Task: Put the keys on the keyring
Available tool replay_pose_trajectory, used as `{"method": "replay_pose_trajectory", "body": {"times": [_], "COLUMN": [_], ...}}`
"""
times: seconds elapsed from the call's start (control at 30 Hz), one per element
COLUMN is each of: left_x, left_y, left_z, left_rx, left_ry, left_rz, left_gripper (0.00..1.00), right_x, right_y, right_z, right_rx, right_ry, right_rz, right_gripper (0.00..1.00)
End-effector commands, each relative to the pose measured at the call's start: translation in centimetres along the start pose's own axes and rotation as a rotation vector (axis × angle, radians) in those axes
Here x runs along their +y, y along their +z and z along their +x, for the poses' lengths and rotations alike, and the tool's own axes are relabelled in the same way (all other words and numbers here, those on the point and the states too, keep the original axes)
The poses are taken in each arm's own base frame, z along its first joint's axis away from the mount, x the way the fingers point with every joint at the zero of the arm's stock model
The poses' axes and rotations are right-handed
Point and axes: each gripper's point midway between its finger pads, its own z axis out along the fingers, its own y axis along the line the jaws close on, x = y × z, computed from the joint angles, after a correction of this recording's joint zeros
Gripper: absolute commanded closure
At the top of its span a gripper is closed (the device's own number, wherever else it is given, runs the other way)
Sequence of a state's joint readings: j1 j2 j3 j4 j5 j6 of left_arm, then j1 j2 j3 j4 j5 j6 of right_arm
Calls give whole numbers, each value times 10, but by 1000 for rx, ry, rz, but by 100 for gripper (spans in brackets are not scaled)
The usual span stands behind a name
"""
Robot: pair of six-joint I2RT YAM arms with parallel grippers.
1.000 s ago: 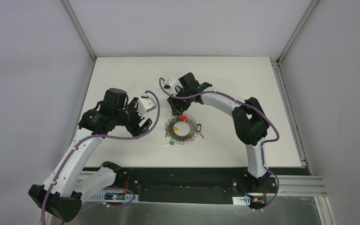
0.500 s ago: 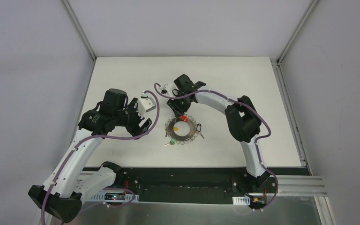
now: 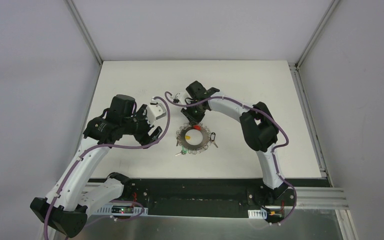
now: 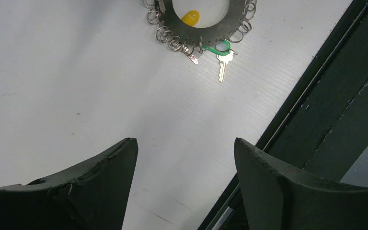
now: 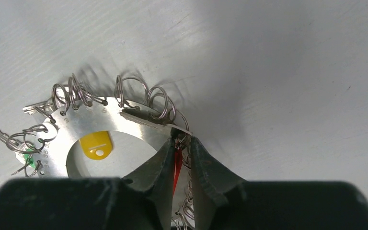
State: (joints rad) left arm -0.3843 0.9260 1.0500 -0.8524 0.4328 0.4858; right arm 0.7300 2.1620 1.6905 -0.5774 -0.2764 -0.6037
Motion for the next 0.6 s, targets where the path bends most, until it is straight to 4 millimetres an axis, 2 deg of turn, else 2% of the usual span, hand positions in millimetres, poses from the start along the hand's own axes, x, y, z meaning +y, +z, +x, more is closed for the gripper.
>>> {"method": "replay_pose_trajectory", "body": {"times": [0.0,0.27,0.57], "left_x": [1,8,29], "left_y": [-4,-9,-9], "left_z": [-1,-11,-27], "left_rx": [-5,-11,-36], "left_ry": [-12,-7,-49], "left_rz": [-9,-37,-125], "left_gripper": [25,25,25], "right_x": [1,2,17], "right_y": [-15,-45,-87], "right_z": [-4,-18,-25], "right_rx": [-1,-75,-187], "right_ry": [-26,-57,-145], "right_rz": [3,-30,-137], "right_gripper": [83,95,98]}}
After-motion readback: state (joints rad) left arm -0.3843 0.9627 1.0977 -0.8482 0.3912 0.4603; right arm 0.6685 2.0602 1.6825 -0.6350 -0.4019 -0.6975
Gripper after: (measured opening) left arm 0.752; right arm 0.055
